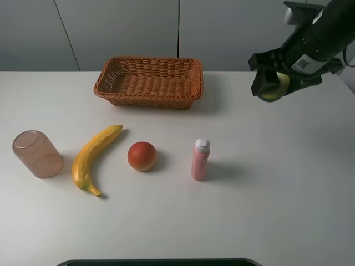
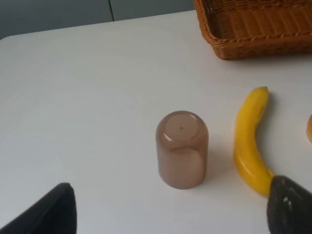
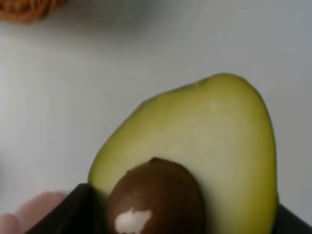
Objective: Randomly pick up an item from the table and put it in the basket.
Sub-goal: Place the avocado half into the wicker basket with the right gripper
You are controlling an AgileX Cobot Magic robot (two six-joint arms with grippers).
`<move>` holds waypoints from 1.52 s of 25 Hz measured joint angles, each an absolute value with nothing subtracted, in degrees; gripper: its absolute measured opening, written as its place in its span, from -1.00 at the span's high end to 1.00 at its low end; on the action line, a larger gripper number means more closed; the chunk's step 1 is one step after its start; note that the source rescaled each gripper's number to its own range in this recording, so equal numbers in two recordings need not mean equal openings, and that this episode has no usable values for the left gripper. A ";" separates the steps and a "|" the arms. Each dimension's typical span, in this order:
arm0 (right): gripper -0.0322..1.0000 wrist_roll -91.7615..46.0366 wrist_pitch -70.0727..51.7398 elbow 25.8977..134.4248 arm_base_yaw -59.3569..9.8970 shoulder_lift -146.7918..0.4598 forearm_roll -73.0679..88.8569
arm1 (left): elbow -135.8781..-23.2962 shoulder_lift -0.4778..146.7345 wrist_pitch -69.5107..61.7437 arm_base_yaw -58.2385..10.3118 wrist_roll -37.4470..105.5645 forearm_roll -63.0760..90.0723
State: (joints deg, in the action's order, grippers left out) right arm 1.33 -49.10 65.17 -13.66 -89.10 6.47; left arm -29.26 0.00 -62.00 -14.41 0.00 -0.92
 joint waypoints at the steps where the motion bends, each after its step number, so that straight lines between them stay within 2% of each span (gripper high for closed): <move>1: 0.93 0.44 -49.13 67.45 -13.66 -89.10 6.34 | -29.26 0.00 -62.00 -14.41 0.00 -0.92; 11: 0.93 -9.14 -39.91 85.42 -15.47 -99.33 11.27 | -29.26 0.00 -62.00 -14.41 0.00 -0.92; 25: 0.93 -10.99 -33.48 103.80 -28.77 -126.07 12.60 | -29.26 0.00 -62.00 -14.41 0.00 -0.92; 32: 0.93 -11.10 -33.07 106.92 -29.62 -134.52 14.20 | -29.26 0.00 -62.00 -14.41 0.00 -0.92; 38: 0.93 -11.10 -33.18 107.05 -29.62 -135.71 14.30 | -29.26 0.00 -62.00 -14.41 0.00 -0.92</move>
State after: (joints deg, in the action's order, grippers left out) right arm -11.10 -33.18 107.05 -29.62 -135.71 14.30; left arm -29.26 0.00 -62.00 -14.41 0.00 -0.92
